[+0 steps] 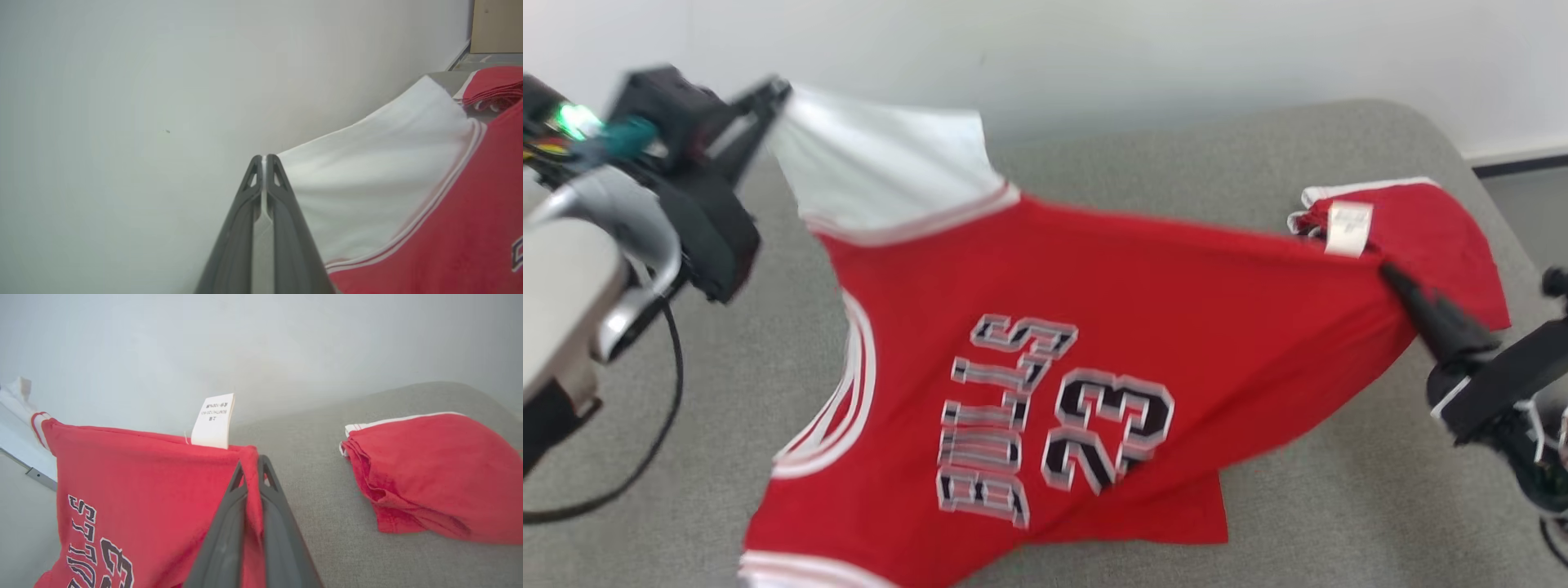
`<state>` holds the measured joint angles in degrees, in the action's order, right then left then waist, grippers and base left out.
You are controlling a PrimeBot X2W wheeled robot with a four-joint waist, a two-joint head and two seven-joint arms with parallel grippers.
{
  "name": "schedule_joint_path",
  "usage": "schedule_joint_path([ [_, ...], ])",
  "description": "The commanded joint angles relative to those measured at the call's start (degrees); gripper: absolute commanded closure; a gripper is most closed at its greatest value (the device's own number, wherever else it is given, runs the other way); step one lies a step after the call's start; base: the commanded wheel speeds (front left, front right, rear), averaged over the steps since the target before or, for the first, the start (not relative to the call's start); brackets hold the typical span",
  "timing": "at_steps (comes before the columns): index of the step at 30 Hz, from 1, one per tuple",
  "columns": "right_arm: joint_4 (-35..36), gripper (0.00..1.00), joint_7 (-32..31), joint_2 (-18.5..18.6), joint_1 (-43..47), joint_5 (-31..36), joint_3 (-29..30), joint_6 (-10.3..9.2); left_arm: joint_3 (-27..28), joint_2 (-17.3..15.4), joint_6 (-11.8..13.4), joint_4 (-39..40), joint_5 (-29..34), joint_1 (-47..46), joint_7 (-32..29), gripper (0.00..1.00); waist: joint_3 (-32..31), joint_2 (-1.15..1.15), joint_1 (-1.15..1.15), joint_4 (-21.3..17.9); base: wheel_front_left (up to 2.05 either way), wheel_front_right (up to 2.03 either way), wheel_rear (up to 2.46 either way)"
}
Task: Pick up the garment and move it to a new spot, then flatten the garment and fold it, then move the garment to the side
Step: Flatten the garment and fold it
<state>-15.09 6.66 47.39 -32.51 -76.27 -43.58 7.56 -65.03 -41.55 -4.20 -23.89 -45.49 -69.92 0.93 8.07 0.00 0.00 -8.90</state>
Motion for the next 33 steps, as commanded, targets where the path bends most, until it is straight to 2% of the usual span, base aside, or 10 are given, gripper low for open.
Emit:
schedule_joint_path([
  [1,0.4,1.0,1.0,0.8,-0.9,0.3,0.4,-0.11,0.9,-0.4,0.4,-0.4,-0.3,-0.8,1.3,1.0,-2.3,0.0,0.0,0.2,0.0,0.0,0.0],
  [6,2.3,1.0,4.6,3.1,-4.4,1.9,1.3,-0.11,3.7,-1.7,1.7,-0.9,-0.6,-2.3,6.0,1.0,-5.9,0.0,0.0,0.3,0.0,0.0,0.0],
  [13,4.2,1.0,5.8,6.7,-9.6,3.3,2.2,-0.11,6.4,-3.9,3.0,1.3,-0.2,-3.9,10.0,1.0,-9.1,0.0,0.0,1.1,0.0,0.0,0.0],
  [16,4.1,1.0,6.3,7.5,-10.2,2.3,2.7,-0.11,7.0,-4.8,3.0,2.6,-2.0,-2.9,9.4,1.0,-9.7,0.0,0.0,1.5,0.0,0.0,0.0],
  [18,4.8,1.0,5.3,8.0,-8.8,1.7,1.2,-0.11,6.4,-5.8,2.4,4.9,-4.4,0.3,7.7,1.0,-9.7,0.0,0.0,2.0,0.0,0.0,0.0],
  [20,4.9,1.0,5.4,7.9,-7.1,1.7,-0.2,-0.11,5.9,-6.8,2.8,6.9,-5.8,2.7,7.1,1.0,-9.2,0.0,0.0,2.3,0.0,0.0,0.0],
  [25,2.8,1.0,6.9,5.2,-1.4,3.0,-4.2,-0.11,4.4,-9.0,6.2,11.7,-8.1,11.6,8.7,1.0,-7.6,0.0,0.0,3.0,0.0,0.0,0.0],
  [32,-3.4,1.0,8.1,-2.5,4.7,2.3,-8.9,-0.11,3.7,-9.1,12.3,17.3,-9.9,22.2,12.5,1.0,-4.2,0.0,0.0,3.8,0.0,0.0,0.0],
  [33,-4.4,0.97,8.2,-3.6,5.3,2.8,-9.5,-0.11,3.9,-8.9,13.0,17.8,-10.0,23.5,12.9,1.0,-3.8,0.0,0.0,3.9,0.0,0.0,0.0],
])
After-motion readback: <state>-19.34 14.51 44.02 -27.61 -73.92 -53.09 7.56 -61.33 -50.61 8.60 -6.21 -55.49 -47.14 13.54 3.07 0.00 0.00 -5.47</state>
